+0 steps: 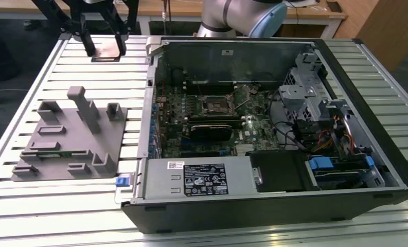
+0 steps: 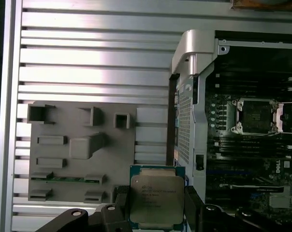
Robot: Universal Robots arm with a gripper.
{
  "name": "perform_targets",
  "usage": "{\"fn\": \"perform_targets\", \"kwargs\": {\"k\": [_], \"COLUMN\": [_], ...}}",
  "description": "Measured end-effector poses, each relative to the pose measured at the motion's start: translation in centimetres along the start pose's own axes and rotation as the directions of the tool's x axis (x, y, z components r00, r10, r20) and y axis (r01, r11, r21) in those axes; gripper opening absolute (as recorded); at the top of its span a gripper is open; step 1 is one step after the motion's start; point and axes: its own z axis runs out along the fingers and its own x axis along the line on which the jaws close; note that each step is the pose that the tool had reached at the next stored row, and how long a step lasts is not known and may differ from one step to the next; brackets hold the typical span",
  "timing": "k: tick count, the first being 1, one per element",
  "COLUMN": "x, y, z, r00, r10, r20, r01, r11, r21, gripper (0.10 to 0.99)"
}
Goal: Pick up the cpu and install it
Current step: 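Pick up the cpu and move it towards the insertion slot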
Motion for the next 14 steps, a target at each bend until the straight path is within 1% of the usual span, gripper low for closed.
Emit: {"fn": "perform_targets", "kwargs": {"k": [14], "x": [-2.54], "y": [-0.05], "z": [0.03], "r00": [1.0], "r10": [0.0], "r20": [-0.0001], "r01": [0.0], "r11": [1.0], "r21": [0.0], "gripper": [0.541]}}
